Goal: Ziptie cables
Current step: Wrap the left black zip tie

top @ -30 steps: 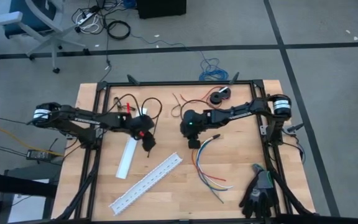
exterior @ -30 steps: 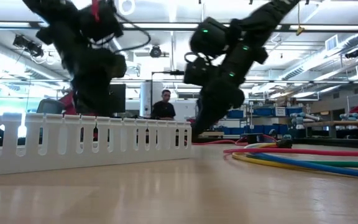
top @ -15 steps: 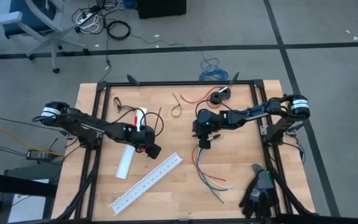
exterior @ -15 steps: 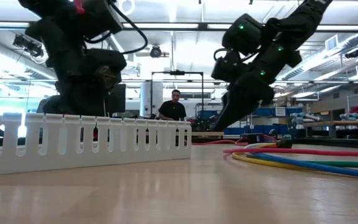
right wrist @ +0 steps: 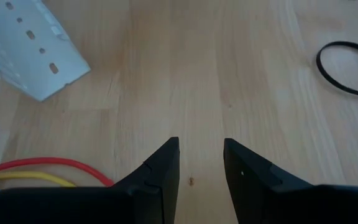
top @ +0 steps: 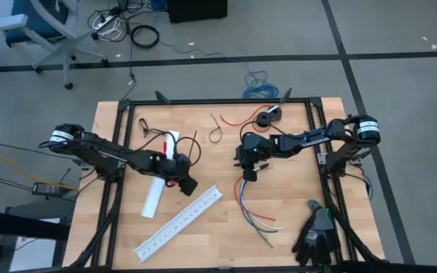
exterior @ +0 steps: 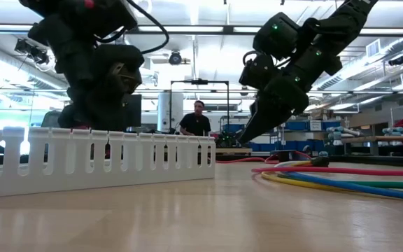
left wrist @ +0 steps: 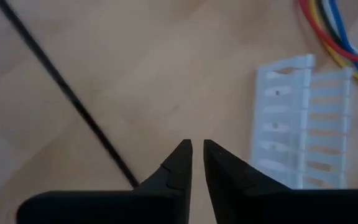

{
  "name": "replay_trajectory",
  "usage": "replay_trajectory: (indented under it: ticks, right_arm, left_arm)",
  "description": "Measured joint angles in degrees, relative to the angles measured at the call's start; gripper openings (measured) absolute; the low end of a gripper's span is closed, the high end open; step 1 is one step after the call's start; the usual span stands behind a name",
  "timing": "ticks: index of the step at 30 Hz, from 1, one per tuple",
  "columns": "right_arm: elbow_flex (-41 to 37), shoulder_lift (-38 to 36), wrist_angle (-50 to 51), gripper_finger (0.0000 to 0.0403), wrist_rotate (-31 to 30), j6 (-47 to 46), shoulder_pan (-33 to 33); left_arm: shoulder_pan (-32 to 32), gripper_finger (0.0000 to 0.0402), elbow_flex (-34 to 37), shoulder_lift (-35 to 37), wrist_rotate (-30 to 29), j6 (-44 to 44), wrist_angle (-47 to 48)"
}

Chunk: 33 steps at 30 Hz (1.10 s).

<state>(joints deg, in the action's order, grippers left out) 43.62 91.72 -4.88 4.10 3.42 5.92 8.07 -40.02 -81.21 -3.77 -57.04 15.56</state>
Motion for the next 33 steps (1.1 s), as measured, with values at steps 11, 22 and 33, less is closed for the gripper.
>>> replay_trajectory:
  ticks: [11, 22, 33]
  right_arm:
    - [0.0, 0.07, 0.06, 0.0112, 0.0, -0.37, -0.62]
    - [0.0, 0.09, 0.15, 0.0112, 0.0, -1.03, -1.32]
    - [0.0, 0.11, 0.06, 0.0112, -0.28, -1.01, -1.37]
  left_arm:
    - [-0.35, 0.0115, -0.01, -1.36, 1.86, -1.91, 1.41]
    - [-0.73, 0.0111, 0.01, -0.59, 3.35, -7.77, 10.54]
    - [1.8, 0.0111, 0.01, -1.19, 3.32, -11.42, 8.4]
